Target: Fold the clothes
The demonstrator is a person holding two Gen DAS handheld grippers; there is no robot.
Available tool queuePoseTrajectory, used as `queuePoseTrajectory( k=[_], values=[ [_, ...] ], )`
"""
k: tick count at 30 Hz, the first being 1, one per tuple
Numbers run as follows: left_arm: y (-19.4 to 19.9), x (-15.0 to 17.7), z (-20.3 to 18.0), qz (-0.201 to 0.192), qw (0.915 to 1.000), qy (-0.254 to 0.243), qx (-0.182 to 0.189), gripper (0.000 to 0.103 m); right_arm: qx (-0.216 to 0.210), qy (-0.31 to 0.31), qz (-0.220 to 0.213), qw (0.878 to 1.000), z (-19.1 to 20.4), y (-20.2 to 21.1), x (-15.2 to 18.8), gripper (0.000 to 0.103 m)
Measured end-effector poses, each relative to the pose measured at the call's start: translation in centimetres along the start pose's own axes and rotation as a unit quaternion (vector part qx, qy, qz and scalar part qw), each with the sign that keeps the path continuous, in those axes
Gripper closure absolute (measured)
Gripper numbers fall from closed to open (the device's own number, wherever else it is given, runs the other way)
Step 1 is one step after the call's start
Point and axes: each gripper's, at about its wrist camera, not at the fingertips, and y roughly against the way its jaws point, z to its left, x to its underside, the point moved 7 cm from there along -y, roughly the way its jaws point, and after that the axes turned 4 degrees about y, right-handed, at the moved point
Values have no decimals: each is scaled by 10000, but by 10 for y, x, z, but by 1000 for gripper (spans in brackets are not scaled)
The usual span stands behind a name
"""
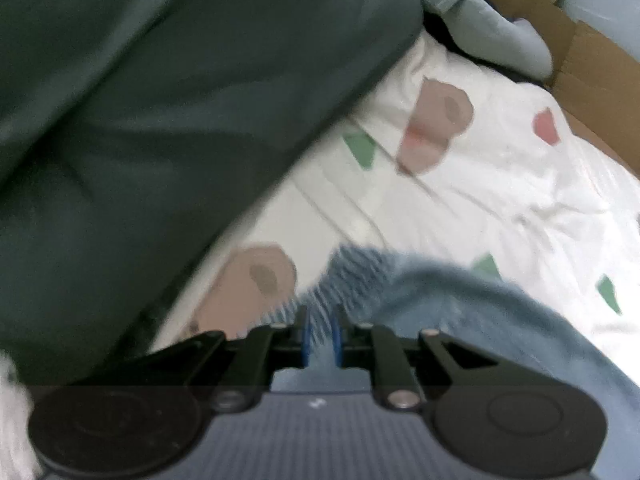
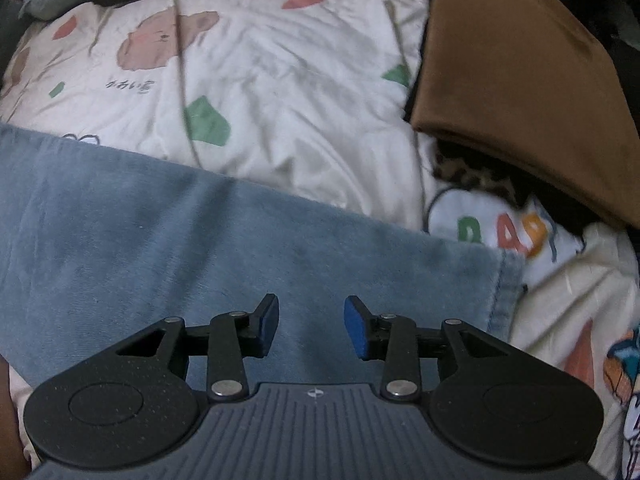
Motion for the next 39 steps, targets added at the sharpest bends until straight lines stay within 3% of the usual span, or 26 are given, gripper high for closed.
queuePoseTrajectory(
  k=[3, 7, 13, 16, 21, 29, 34, 39],
  values=[
    [7, 25, -3, 391, 9990, 98, 200, 89, 52, -32, 57, 10000, -5, -1, 5, 57],
    [-4, 51, -1, 596, 9981, 152, 90, 89, 96, -52, 141, 9998, -10, -2, 13, 55],
    [-33, 56, 7, 546, 9983, 130, -163, 91, 142, -100, 307, 9994, -17, -12, 21, 52],
    [-54, 60, 11, 735, 9970, 184, -138, 91, 177, -226, 400, 9988, -21, -21, 24, 52],
    [-68, 53, 13, 688, 9975, 128, -93, 93, 214, -494, 484, 9974, -24, -33, 27, 51],
    [-20, 47, 8, 404, 9991, 48, -84, 91, 38, -588, 369, 9976, -27, -23, 23, 49],
    [7, 66, 1, 350, 9991, 194, 109, 91, -63, -750, 258, 9968, -36, -9, 25, 48],
    [5, 101, -14, 548, 9981, 69, 257, 91, -76, -766, 353, 9964, -43, -11, 30, 46]
  ],
)
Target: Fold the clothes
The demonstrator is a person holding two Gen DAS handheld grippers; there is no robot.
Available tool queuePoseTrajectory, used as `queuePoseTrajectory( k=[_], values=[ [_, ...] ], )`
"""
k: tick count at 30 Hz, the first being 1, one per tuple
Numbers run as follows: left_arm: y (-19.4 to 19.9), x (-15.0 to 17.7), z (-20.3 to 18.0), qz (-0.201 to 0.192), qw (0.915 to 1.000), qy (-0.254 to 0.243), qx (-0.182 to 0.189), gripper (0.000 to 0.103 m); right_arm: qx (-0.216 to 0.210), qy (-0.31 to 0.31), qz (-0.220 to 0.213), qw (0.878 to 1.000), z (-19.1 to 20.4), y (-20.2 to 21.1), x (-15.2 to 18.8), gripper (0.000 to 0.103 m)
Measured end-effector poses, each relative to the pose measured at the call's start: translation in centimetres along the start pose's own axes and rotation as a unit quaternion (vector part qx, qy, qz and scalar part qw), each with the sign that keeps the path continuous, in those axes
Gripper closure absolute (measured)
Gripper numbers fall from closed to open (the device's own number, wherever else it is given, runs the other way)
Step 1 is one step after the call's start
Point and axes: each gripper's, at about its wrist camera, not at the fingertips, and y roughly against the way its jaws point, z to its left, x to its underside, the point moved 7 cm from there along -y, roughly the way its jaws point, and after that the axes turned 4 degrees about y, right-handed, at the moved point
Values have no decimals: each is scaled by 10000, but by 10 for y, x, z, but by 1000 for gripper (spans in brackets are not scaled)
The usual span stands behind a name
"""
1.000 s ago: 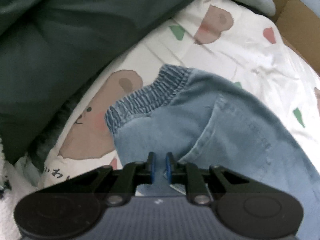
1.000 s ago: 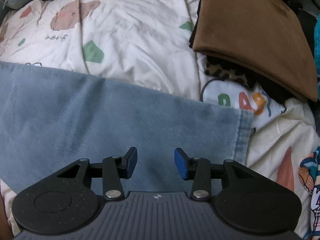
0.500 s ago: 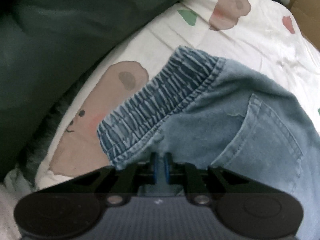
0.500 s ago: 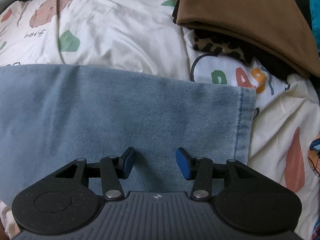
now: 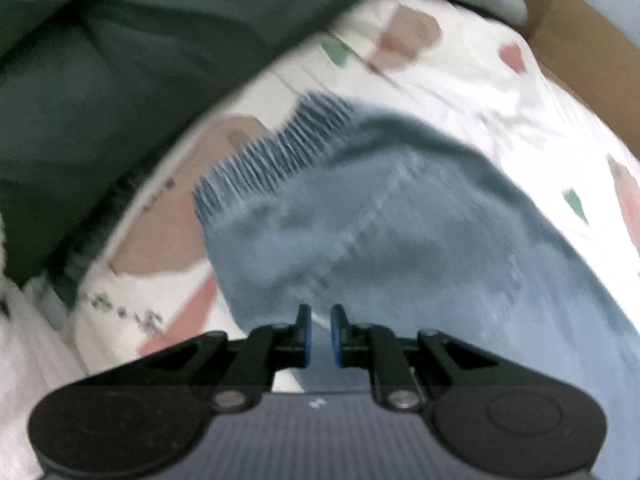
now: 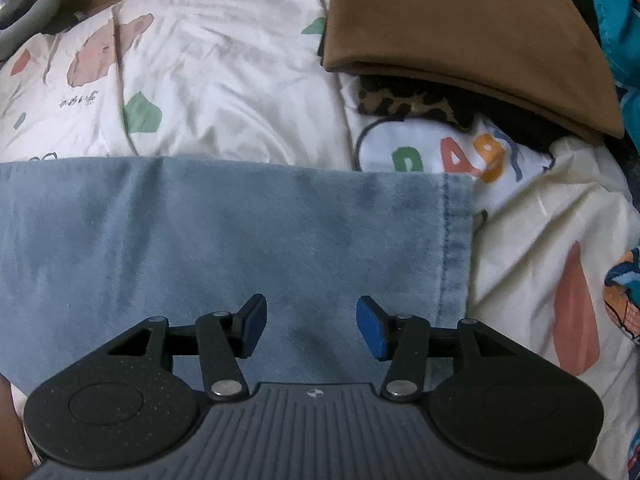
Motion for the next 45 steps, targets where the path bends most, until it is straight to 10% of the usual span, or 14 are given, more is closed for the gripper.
queuePoseTrajectory(
  k=[14, 27, 45],
  values=[
    [-25, 38, -7, 428, 9989, -144, -119, 90, -31, 70, 199, 9998, -9, -2, 7, 44],
    [61, 36, -25, 200, 9997, -92, -113, 33, -521, -196, -425, 9975, -31, 51, 12, 26],
    [139, 53, -80, -31, 9990, -450, -42, 26, -1102, -765, -843, 9874, -78, 118, 32, 26]
  ],
)
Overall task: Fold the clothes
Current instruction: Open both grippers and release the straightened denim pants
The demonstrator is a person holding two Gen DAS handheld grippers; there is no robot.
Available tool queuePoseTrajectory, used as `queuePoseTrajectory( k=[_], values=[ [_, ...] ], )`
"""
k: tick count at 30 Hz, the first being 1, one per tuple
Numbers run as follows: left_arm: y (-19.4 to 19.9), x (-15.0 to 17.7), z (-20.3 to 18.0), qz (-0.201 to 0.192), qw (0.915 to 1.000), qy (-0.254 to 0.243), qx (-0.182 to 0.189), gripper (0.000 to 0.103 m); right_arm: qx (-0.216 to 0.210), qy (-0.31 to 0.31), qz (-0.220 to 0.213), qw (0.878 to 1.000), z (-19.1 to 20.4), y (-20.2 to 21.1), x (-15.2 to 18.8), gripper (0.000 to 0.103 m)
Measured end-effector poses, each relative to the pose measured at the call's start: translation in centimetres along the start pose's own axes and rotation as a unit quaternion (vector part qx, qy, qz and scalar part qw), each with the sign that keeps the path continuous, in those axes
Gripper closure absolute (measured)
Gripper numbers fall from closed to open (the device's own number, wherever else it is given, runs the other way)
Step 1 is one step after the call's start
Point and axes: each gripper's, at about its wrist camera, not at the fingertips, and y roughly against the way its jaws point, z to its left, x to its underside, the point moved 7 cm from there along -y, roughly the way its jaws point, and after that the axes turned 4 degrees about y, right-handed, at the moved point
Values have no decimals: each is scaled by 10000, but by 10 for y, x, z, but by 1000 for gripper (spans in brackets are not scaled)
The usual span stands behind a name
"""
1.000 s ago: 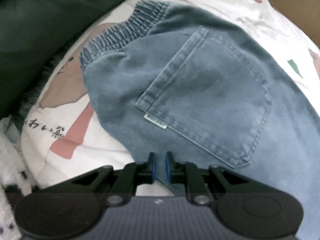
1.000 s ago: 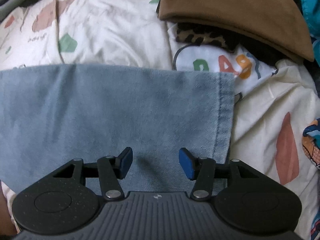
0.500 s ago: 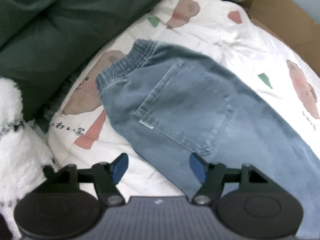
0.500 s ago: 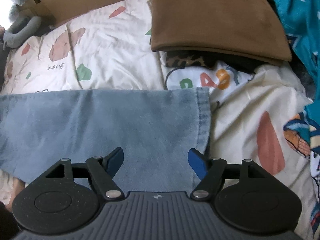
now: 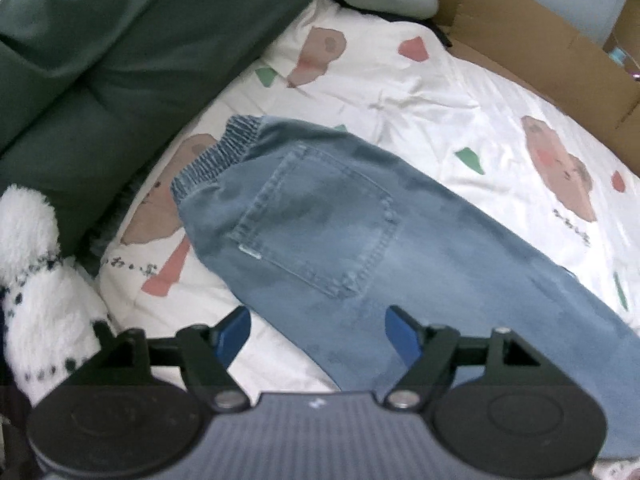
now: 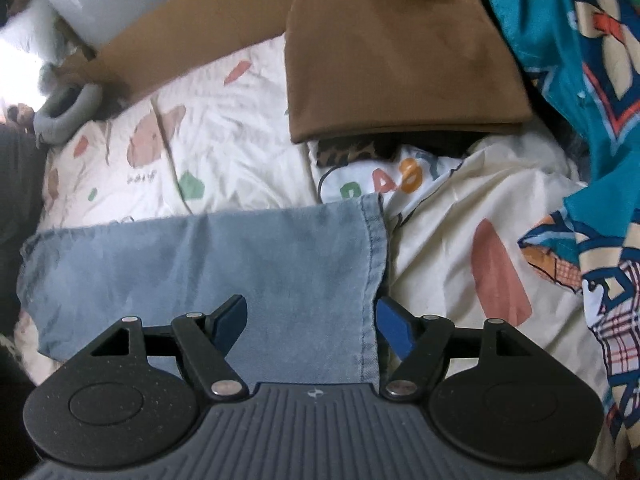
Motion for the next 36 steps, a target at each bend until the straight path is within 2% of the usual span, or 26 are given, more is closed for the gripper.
queuePoseTrajectory(
  k=[4, 10, 14, 19, 28, 36],
  values=[
    [18, 4, 3, 58, 10000, 28, -54, 24, -97, -52, -140, 9998, -9, 7, -3, 26],
    [54, 7, 0, 18, 9999, 127, 61, 24, -333, -58, -314, 9989, -19, 12, -3, 26],
    [74, 10, -3, 22, 10000, 0, -46, 24, -546, -70, -430, 9976, -24, 15, -1, 26],
    [93, 17, 4, 128, 9998, 91, -86, 22, -748, -18, -490, 9960, -25, 10, 8, 26],
    [93, 40, 30, 270, 9976, 636, -69, 22, -915, -207, -523, 9942, -28, -25, 23, 26],
    [80, 65, 52, 341, 9922, 1199, 28, 22, -884, -649, -378, 9932, -47, -67, 33, 26]
  ],
)
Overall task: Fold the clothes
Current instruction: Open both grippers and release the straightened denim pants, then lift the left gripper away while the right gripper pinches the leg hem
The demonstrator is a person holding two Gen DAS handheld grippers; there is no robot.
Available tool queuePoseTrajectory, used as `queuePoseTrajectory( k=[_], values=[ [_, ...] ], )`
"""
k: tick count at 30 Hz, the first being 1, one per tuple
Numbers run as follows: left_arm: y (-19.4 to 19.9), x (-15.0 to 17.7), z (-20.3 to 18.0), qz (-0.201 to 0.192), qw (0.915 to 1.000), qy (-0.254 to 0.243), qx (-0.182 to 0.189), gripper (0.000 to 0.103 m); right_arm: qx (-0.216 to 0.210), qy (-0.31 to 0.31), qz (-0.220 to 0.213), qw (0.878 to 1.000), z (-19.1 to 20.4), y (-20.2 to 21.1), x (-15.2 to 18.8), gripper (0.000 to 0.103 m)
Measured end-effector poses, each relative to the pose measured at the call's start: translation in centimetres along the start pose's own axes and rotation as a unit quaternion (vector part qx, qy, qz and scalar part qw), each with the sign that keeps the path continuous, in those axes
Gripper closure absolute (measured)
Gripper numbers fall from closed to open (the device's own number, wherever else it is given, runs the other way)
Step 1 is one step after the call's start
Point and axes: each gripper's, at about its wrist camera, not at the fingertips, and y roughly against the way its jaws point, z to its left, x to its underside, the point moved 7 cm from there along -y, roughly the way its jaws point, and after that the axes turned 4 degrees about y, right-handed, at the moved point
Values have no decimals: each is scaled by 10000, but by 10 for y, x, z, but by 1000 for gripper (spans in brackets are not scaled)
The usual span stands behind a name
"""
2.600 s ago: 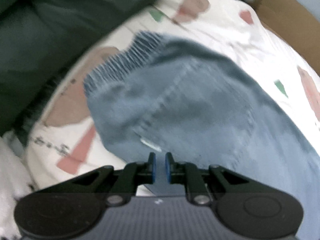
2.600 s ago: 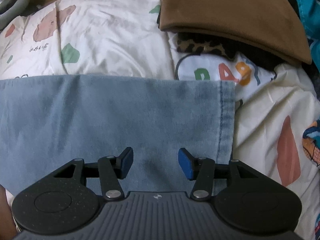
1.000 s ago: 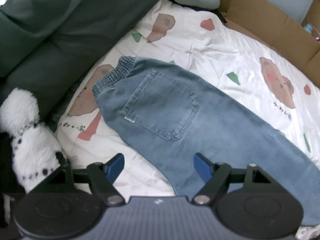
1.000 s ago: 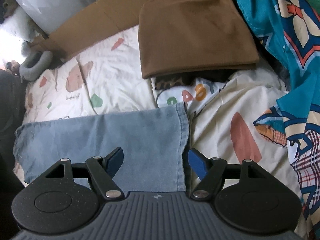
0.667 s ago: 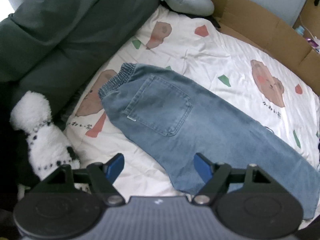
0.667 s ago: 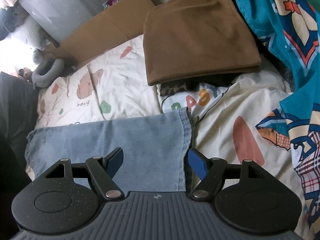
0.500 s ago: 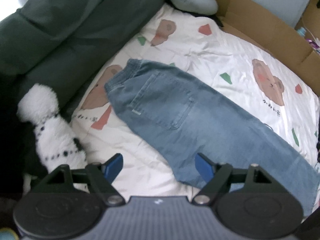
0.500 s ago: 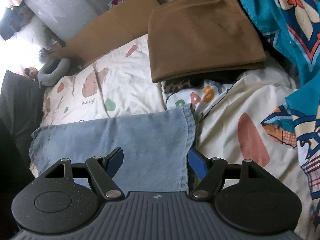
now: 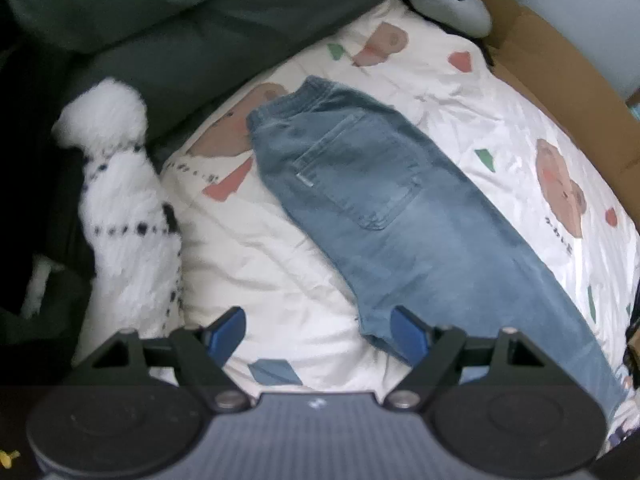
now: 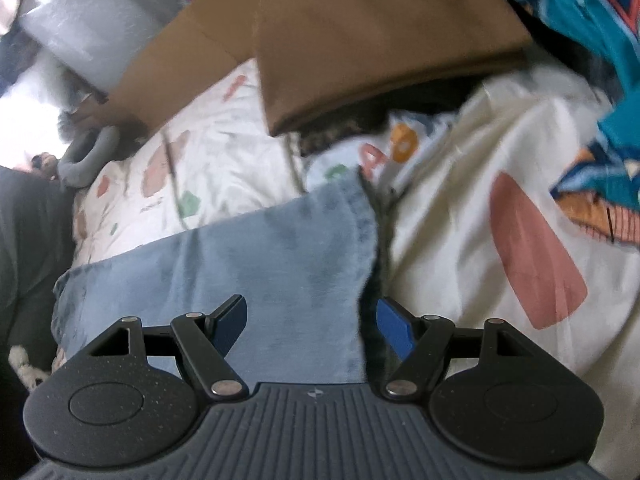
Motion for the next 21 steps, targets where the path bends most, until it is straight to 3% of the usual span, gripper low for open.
queuePoseTrajectory(
  k=[3, 8, 15, 21],
  values=[
    [-3, 6, 8, 17, 9999, 168, -31, 22, 24, -147, 85, 9999, -10, -12, 5, 26],
    [-10, 18, 15, 88, 9993, 339, -105, 22, -286, -370, 165, 9988, -9, -18, 6, 25],
    [-22, 34, 17, 285, 9984, 366, -326, 22, -755, -681, 262, 9945, -7, -23, 7, 25],
    [-17, 33, 2, 279, 9990, 239, -263, 21, -1186, -724, 271, 9899, 4, -20, 2, 25]
  ],
)
